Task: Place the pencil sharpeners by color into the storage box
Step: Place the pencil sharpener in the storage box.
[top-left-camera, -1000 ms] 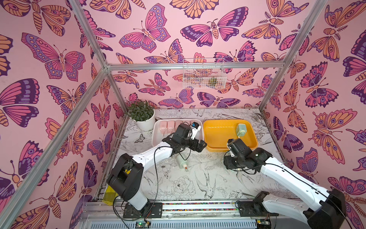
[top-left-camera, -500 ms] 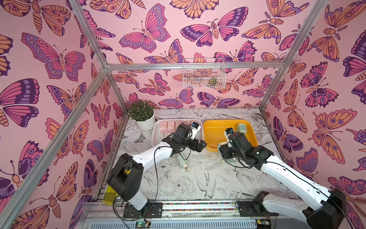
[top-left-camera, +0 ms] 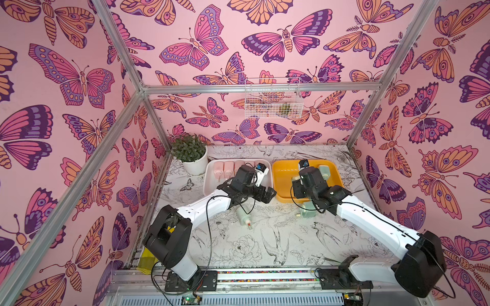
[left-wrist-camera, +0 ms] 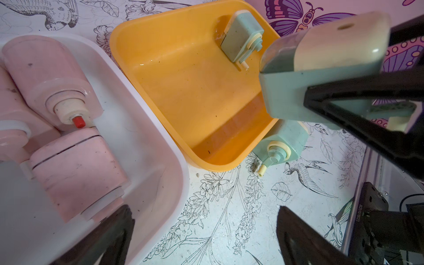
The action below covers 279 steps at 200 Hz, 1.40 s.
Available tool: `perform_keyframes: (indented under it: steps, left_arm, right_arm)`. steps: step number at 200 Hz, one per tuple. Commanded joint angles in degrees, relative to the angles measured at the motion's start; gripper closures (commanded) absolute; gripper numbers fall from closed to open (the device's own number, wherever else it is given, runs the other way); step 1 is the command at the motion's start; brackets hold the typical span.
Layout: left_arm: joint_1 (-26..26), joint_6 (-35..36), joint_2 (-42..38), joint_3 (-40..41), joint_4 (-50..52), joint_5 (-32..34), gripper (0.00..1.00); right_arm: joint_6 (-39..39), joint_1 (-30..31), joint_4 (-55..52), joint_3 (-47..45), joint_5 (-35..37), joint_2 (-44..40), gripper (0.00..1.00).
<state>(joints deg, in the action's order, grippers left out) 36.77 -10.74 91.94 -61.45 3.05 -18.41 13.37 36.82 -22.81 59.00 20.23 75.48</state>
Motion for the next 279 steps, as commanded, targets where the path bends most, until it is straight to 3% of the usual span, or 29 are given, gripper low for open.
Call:
perform_keyframes:
  steps: [1,54,164,257,279]
  left_arm:
    - [0.2,0.6,-1.8,1.0,0.8,0.5,0.0]
    - [0.2,-0.2,-1.1,0.7,0.8,-0.2,0.0]
    - [0.2,2.0,0.1,-1.1,3.1,1.0,0.0]
    - [0.2,3.1,0.3,-1.1,5.2,2.8,0.0]
    - [0.1,3.1,0.8,-1.4,5.3,2.7,0.0]
  right_arm:
    - [-3.3,-2.3,3.1,3.8,1.2,1.8,1.0]
    - [-3.9,-8.8,4.6,7.6,-7.8,7.4,1.0]
    - [-8.9,-15.4,-19.3,31.1,-8.0,29.5,1.0]
    - [-3.2,-21.2,-27.4,46.5,-11.4,44.3,1.0]
    - [-2.4,-21.4,-29.5,49.5,-8.6,46.9,0.89]
